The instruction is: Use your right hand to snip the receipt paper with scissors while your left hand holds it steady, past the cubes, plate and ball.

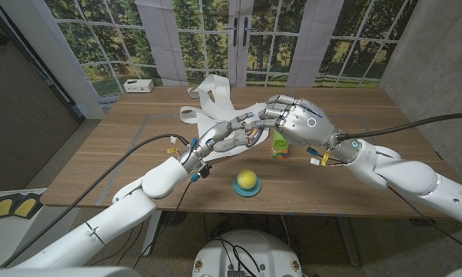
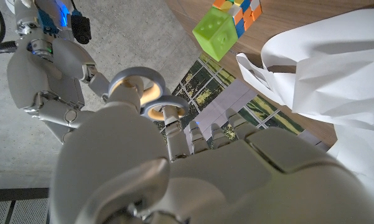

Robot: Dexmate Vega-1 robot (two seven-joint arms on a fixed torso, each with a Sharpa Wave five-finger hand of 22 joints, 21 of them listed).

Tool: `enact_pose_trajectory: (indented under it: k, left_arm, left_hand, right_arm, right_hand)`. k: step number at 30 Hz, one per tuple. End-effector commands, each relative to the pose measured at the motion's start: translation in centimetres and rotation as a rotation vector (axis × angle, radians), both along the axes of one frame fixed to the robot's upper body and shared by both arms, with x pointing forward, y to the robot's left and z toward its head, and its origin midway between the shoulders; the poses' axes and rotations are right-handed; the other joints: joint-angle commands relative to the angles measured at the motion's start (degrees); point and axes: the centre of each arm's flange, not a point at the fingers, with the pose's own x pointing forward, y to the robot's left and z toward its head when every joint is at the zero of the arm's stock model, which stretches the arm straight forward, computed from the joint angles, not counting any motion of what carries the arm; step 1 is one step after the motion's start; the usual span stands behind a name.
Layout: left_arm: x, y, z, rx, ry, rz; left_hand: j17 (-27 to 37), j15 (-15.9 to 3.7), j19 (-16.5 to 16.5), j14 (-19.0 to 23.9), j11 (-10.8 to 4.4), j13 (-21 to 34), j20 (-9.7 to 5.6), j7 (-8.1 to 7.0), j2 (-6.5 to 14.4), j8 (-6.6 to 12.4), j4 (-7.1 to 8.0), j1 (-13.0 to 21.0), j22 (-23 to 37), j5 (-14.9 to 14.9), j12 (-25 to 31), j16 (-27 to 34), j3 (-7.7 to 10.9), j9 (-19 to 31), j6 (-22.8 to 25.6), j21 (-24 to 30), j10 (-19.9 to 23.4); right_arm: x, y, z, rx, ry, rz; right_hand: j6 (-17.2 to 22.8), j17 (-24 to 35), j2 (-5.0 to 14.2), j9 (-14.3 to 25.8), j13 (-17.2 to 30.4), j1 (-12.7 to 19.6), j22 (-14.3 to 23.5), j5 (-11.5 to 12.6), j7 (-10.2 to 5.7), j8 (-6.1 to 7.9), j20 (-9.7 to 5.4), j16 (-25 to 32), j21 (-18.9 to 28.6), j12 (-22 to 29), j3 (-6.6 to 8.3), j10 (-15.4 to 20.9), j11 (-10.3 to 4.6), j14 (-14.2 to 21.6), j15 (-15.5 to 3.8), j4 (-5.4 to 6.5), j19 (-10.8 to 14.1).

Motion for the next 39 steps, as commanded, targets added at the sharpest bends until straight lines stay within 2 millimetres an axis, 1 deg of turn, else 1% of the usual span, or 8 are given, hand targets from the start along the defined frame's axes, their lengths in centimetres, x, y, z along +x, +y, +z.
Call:
enact_pose_trajectory:
  k: [1, 10, 13, 16, 23, 28, 32, 39]
  left_arm:
    - [-0.1, -0.2, -0.2, 0.005, -0.002, -0.005]
    - [-0.2, -0.5, -0.1, 0.013, -0.011, 0.003]
    - [-0.3, -0.6, -0.2, 0.011, 0.011, -0.014]
    - [-0.5, -0.6, 0.1, 0.010, -0.004, -0.008]
    - [-0.6, -0.8, 0.1, 0.026, -0.022, 0.009]
    - [-0.6, -0.9, 0.0, 0.030, -0.023, 0.012]
    - [-0.6, -1.0, -0.1, 0.025, -0.019, 0.016]
    - [-0.6, -0.9, -0.2, 0.015, -0.020, 0.032]
  left_hand:
    - [0.0, -1.61, 0.4, 0.4, 0.13, 0.1, 0.44, 0.26, 0.1, 0.29, -0.12, 0.4, 0.1, -0.1, 0.3, 0.2, -0.42, 0.2, 0.4, 0.3, 0.5]
    - [0.0, -1.73, 0.5, 0.7, 0.15, 0.2, 0.50, 0.12, -0.1, 0.48, -0.20, 0.6, 0.1, -0.2, 0.5, 0.3, -0.83, 0.2, 1.0, 0.3, 1.0]
    - [0.0, -1.79, 0.6, 0.9, 0.24, 0.2, 0.60, 0.17, 0.4, 0.49, -0.14, 0.8, 0.1, -0.2, 0.5, 0.4, -0.78, 0.2, 1.0, 0.4, 1.1]
    - [0.0, -1.54, 0.6, 1.0, 0.47, 0.2, 0.71, 0.52, 1.8, 0.44, -0.15, 1.6, 0.1, -0.5, 0.6, 0.4, -0.31, 0.3, 0.9, 0.4, 1.2]
    - [0.0, -1.50, 0.7, 1.1, 0.61, 0.2, 0.74, 0.68, 2.4, 0.46, -0.22, 2.0, 0.1, -0.8, 0.6, 0.4, -0.20, 0.3, 0.9, 0.4, 1.5]
    - [0.0, -1.54, 0.7, 1.2, 1.00, 0.2, 0.73, 0.72, 2.7, 0.43, -0.29, 2.3, 0.1, -1.1, 0.7, 0.4, -0.21, 0.3, 0.9, 0.4, 1.6]
    - [0.0, -1.54, 0.8, 1.3, 1.12, 0.2, 0.71, 0.89, 3.0, 0.45, -0.28, 2.4, 0.1, -1.4, 0.7, 0.4, -0.26, 0.3, 1.0, 0.4, 1.7]
    - [0.0, -1.46, 0.9, 1.7, 0.85, 0.2, 0.74, 1.04, 3.5, 0.62, -0.14, 2.3, 0.1, -2.0, 0.9, 0.5, -0.44, 0.4, 1.4, 0.4, 2.3]
  right_arm:
    - [-0.4, 0.4, 0.0, -0.034, -0.037, 0.011]
    - [-0.5, 0.8, -0.3, -0.062, -0.043, 0.024]
    - [-0.3, 0.9, -0.4, -0.066, -0.044, 0.022]
    - [-0.2, 0.9, -0.4, -0.066, -0.047, 0.031]
    - [-0.3, 1.3, -0.4, -0.084, -0.055, 0.044]
    - [-0.4, 1.4, -0.5, -0.101, -0.065, 0.041]
    - [-0.6, 1.4, -0.8, -0.119, -0.097, 0.036]
    - [-0.6, 1.4, -0.8, -0.121, -0.101, 0.033]
  right_hand:
    - [0.0, 0.1, 0.70, 0.3, 0.3, 0.1, -0.1, 0.3, -0.08, 0.05, -7.06, -0.1, 0.6, -0.3, 0.04, 0.5, -0.11, 0.4, -8.88, 0.33, -0.2]
    - [0.1, 0.2, 0.70, 0.3, 0.5, 0.1, -0.2, 0.3, -0.03, 0.07, -7.14, -0.3, 1.1, -0.3, 0.02, 0.7, -0.11, 0.4, -8.88, 0.32, -0.4]
    - [0.2, 0.2, 0.71, 0.3, 0.5, 0.1, -0.2, 0.3, -0.04, 0.07, -7.15, -0.4, 1.3, -0.4, 0.01, 0.7, -0.09, 0.4, -8.88, 0.33, -0.5]
    - [0.2, 0.2, 0.71, 0.3, 0.5, 0.1, -0.3, 0.3, -0.06, 0.08, -7.18, -0.5, 1.5, -0.5, 0.01, 0.7, -0.11, 0.4, -8.88, 0.33, -0.6]
    - [0.2, 0.3, 0.68, 0.3, 0.6, 0.2, -0.4, 0.3, -0.03, 0.07, -7.22, -0.5, 2.0, -0.6, 0.00, 0.7, -0.10, 0.6, -8.88, 0.29, -0.8]
    - [0.3, 0.4, 0.68, 0.3, 0.6, 0.2, -0.5, 0.3, -0.05, 0.10, -7.30, -0.6, 2.3, -0.7, 0.00, 0.7, -0.12, 0.6, -8.88, 0.28, -0.9]
    - [0.3, 0.4, 0.68, 0.3, 0.7, 0.2, -0.6, 0.3, -0.03, 0.08, -7.30, -0.7, 2.6, -0.7, -0.01, 0.8, -0.13, 0.6, -8.88, 0.27, -1.1]
    - [0.4, 0.5, 0.66, 0.3, 0.8, 0.2, -0.7, 0.3, -0.02, 0.09, -7.32, -0.8, 3.0, -0.9, -0.04, 0.8, -0.12, 0.6, -8.88, 0.26, -1.3]
